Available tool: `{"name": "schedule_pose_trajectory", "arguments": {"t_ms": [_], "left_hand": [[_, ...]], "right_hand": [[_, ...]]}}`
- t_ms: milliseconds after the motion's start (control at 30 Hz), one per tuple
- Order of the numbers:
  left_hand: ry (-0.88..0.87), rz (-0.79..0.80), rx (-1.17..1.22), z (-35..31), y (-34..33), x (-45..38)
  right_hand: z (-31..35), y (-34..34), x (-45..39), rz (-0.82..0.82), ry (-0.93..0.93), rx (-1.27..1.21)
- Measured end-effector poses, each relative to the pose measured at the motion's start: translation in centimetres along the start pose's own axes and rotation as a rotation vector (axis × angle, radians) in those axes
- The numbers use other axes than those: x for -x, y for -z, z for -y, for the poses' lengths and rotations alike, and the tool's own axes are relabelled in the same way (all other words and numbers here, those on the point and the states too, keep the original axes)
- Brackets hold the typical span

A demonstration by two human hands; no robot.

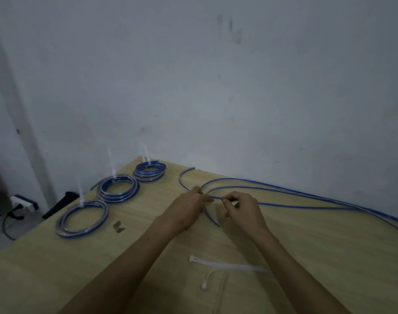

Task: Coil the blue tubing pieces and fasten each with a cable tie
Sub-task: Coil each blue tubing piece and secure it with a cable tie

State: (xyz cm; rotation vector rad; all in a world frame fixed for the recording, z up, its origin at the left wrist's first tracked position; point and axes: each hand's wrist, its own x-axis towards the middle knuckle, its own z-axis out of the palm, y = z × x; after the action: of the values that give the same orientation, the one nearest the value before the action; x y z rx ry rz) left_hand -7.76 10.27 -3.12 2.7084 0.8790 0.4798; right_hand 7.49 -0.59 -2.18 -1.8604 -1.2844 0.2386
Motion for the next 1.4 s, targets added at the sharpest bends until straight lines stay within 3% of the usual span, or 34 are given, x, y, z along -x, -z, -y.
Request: {"name": "schedule_pose_trajectory", "arguments": {"t_ms": [133, 300, 567, 767, 933, 1100, 1200, 1400], "left_hand": [[-0.043, 0.017, 0.024, -1.5, -0.2, -1.0], [-0.078, -0.096, 0.071, -2.8, -1.0, -2.0], [-0.179, -0.160, 0.328, -6.0, -1.0, -3.1], [-0.149, -0.222, 0.548, -8.9, 0.0, -3.3], [-0.178, -0.229, 0.839, -14.0, 4.0, -3.6], [-0.095, -0.244, 1.057, -17.2, 5.2, -3.0], [-0.066, -0.145, 1.125, -17.8, 5.0, -2.9], [-0.048, 0.058, 1.081, -17.4, 4.4, -2.7]], "right_hand": [[-2.0, 1.3, 0.8, -0.017, -0.031, -0.033], [-3.1, 2.7, 1.6, -0.038, 0.006, -0.014], [-1.9, 7.1, 1.6, -0.171, 0.012, -0.308], [-0.5, 12.3, 0.8, -0.450, -0.086, -0.599], [-1.6, 13.5, 1.5, -0.570, -0.032, -0.374], [-3.2, 12.6, 2.9, -0.548, 0.144, -0.103], [-4.1, 12.5, 3.1, -0.586, 0.033, -0.126], [-5.1, 13.3, 2.8, -0.590, -0.310, -0.435]]}}
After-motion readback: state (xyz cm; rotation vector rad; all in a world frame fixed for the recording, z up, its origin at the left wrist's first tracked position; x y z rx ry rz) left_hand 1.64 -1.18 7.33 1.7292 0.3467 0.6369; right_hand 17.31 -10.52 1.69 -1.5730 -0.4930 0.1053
